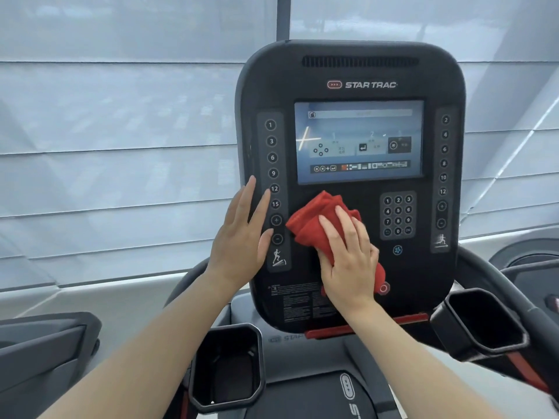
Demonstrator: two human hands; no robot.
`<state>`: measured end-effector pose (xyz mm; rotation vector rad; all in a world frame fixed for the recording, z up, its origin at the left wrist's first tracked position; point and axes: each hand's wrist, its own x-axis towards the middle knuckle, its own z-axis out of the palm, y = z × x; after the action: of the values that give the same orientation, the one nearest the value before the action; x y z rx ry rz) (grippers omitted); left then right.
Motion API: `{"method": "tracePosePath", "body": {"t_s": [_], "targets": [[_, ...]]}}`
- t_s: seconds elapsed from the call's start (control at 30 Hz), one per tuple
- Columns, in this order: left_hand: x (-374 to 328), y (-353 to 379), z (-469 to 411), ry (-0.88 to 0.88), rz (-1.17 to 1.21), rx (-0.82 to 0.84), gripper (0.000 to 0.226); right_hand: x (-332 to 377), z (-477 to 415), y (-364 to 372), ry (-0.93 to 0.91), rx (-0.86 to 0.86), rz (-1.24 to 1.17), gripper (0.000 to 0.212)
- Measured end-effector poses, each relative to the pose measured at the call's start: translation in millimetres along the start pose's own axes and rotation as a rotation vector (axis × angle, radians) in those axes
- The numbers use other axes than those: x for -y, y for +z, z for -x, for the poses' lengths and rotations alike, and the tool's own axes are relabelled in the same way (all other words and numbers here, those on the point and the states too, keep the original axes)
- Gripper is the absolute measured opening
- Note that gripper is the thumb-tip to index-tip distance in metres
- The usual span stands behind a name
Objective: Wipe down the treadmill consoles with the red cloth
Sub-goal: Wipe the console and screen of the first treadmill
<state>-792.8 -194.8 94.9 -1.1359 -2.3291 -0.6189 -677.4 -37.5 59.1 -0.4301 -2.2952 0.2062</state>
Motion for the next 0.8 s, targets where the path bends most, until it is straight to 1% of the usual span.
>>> {"method": "tracePosePath", "body": {"t_s": [0.17, 0.37, 0.47, 0.53, 0.6, 0.7, 0.8], "targets": [[1, -1, 0, 0.002, -0.017, 0.013, 0.068, 8, -31, -3, 0.073, -0.027, -0.033, 0.047], [1, 0, 0, 0.015, -0.031, 0.009, 0.066, -2, 4, 1, 0.002, -0.020, 0.001, 0.049], [-1, 0, -2, 0.022, -0.072, 0.000, 0.066, -14, -17, -7, 0.028, -0.018, -0.012, 0.048], [-6, 1, -4, 0.063, -0.115, 0.010, 0.065, -19, -38, -14, 0.087, -0.035, -0.032, 0.048], [-13, 3, -6, 0.129, -0.187, 0.046, 0.064, -24, -46, -17, 0.097, -0.042, -0.030, 0.049], [-26, 9, -9, 0.141, -0.280, 0.092, 0.065, -32, -30, -16, 0.072, -0.042, -0.007, 0.054], [-37, 15, -10, 0.098, -0.293, 0.089, 0.064, -49, -1, -14, 0.050, -0.019, 0.008, 0.050]]}}
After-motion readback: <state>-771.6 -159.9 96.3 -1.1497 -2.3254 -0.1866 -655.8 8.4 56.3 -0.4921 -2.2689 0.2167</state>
